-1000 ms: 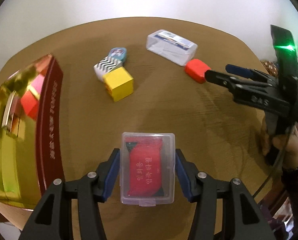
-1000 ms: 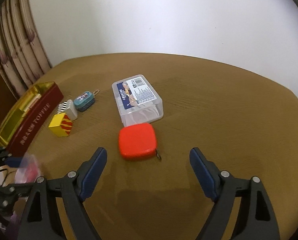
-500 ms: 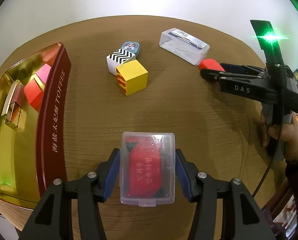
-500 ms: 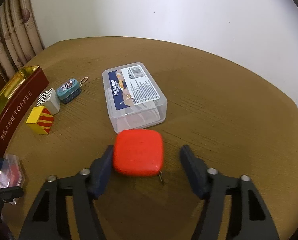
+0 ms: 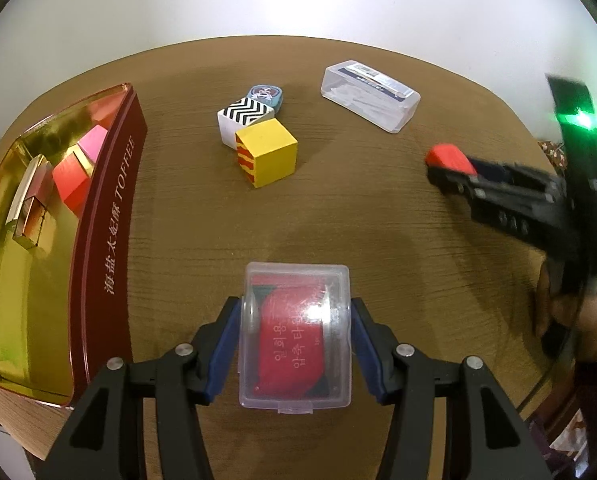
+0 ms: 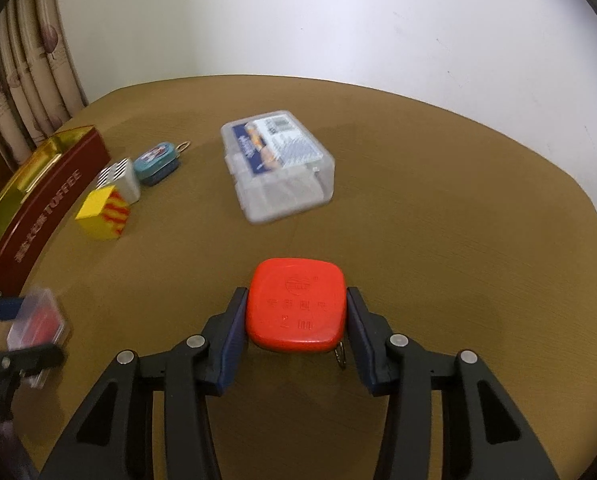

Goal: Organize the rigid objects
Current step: 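Carry the clear box over the tin and release it with the left gripper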

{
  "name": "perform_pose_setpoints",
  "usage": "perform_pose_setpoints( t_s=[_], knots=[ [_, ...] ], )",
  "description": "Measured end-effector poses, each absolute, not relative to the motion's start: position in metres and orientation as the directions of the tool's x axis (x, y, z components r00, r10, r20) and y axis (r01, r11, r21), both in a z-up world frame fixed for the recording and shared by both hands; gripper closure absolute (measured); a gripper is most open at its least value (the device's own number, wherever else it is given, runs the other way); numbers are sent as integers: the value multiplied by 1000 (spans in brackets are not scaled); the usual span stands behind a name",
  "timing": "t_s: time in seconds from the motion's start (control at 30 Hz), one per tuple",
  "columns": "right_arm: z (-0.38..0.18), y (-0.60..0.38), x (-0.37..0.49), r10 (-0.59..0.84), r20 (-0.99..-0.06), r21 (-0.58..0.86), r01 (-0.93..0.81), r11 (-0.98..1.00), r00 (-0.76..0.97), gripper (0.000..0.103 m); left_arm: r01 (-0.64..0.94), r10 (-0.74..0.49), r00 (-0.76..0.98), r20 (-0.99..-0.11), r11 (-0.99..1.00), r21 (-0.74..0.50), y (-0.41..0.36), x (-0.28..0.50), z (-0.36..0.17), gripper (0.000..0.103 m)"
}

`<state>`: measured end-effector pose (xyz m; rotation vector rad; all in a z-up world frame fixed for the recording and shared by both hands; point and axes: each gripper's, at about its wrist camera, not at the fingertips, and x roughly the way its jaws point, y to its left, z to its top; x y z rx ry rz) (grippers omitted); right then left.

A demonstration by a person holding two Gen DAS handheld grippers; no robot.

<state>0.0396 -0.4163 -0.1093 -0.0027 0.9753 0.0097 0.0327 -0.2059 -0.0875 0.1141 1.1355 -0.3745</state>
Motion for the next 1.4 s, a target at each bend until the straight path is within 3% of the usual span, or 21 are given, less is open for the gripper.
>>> perform_pose_setpoints(
  t_s=[0.23, 0.5, 0.77, 1.0, 1.4],
  knots=[
    [-109, -409, 21, -3, -824, 6, 14, 1000, 567, 59, 348, -273, 354, -894, 926, -145, -198, 21, -77, 48],
    [-109, -406, 23, -11, -823, -3, 16, 1000, 568, 59, 311, -298, 419, -858, 935, -173, -158, 7, -27, 48],
    [-109, -409, 22, -10, -823, -2, 15, 1000, 568, 59, 192, -146, 512, -847, 980, -53, -77, 17, 13, 48],
    [-109, -409, 21, -11, -823, -3, 15, 1000, 568, 59, 114, -36, 495, -868, 993, 24, -25, 45, -10, 48],
    [-109, -409, 22, -12, -823, -5, 14, 1000, 568, 59, 73, 5, 459, -888, 996, 43, 0, 79, -57, 48]
  ],
)
